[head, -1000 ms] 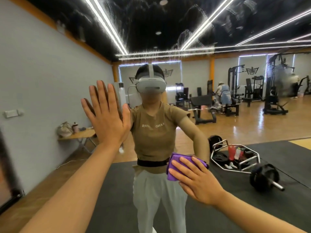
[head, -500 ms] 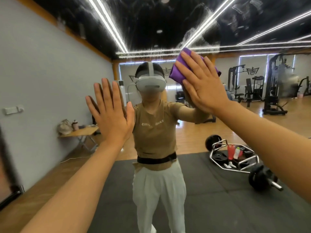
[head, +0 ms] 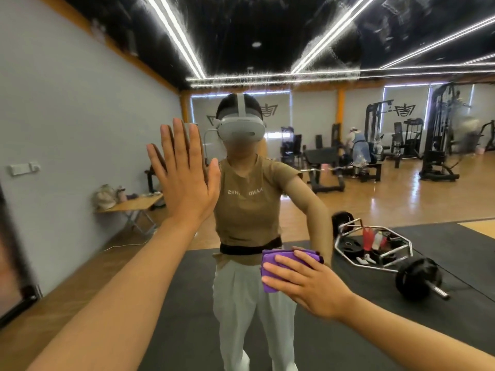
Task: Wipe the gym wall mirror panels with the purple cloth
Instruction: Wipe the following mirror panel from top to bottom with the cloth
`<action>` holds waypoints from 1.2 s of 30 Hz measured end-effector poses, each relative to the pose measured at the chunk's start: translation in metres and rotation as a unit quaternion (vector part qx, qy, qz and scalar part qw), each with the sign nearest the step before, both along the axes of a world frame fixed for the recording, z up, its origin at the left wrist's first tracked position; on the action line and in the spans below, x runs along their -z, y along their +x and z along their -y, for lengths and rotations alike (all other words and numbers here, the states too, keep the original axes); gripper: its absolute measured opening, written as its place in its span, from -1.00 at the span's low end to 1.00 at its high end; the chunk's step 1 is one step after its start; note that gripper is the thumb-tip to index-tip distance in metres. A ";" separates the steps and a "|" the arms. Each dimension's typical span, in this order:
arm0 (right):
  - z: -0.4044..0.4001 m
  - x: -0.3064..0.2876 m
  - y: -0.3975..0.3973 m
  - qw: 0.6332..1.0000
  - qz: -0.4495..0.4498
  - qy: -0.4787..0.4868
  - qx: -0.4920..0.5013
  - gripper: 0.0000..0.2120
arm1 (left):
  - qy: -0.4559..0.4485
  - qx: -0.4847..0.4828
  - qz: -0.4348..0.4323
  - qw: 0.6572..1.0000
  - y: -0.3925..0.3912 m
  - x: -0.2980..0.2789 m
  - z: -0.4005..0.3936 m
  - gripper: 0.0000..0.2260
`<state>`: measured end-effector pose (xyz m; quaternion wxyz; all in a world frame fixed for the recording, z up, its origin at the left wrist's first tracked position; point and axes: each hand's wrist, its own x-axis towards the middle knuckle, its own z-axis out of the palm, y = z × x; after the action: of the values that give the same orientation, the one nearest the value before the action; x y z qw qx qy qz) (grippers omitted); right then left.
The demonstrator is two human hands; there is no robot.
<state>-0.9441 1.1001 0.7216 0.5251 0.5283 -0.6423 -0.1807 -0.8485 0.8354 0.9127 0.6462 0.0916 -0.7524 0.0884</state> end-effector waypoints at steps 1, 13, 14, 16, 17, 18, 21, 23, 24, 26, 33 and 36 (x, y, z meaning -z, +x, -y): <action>-0.001 -0.007 0.000 1.000 -0.009 0.017 -0.003 -0.38 | -0.001 0.002 0.005 1.000 0.002 0.000 0.000 -0.41; 0.049 -0.263 0.007 0.960 0.073 -0.260 -0.072 -0.52 | -0.092 0.021 0.091 0.991 0.031 -0.002 0.041 -0.43; 0.058 -0.265 0.009 0.948 0.081 -0.298 -0.078 -0.52 | -0.095 0.023 0.088 0.991 0.030 0.000 0.042 -0.43; 0.075 -0.257 0.013 0.930 0.085 -0.348 -0.080 -0.52 | -0.099 0.025 0.079 0.992 0.028 0.001 0.042 -0.44; 0.081 -0.248 0.014 0.927 0.084 -0.356 -0.077 -0.52 | -0.099 0.026 0.078 0.992 0.028 0.001 0.043 -0.44; 0.084 -0.238 0.016 0.928 0.082 -0.356 -0.075 -0.52 | -0.100 0.027 0.078 0.992 0.027 0.001 0.043 -0.45; 0.089 -0.196 0.021 0.939 0.081 -0.325 -0.081 -0.53 | -0.106 0.032 0.073 0.991 0.027 0.001 0.044 -0.45; 0.089 -0.154 0.026 0.948 0.089 -0.293 -0.086 -0.51 | -0.108 0.036 0.070 0.991 0.027 0.001 0.045 -0.45; 0.088 -0.128 0.028 0.955 0.094 -0.266 -0.087 -0.48 | -0.108 0.038 0.069 0.991 0.027 0.001 0.045 -0.45; 0.084 -0.073 0.031 0.977 0.082 -0.181 -0.074 -0.38 | -0.109 0.039 0.069 0.991 0.028 0.001 0.045 -0.46; 0.070 -0.040 0.025 0.997 0.038 -0.025 -0.060 -0.34 | -0.112 0.045 0.088 0.989 0.029 0.001 0.047 -0.44; 0.072 -0.098 0.025 0.995 0.058 -0.038 -0.069 -0.38 | -0.113 0.043 0.085 0.989 0.028 0.002 0.049 -0.45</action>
<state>-0.9191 1.0284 0.8196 0.5180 0.5606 -0.6400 -0.0882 -0.8200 0.7866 0.9109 0.5892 -0.0224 -0.7932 0.1519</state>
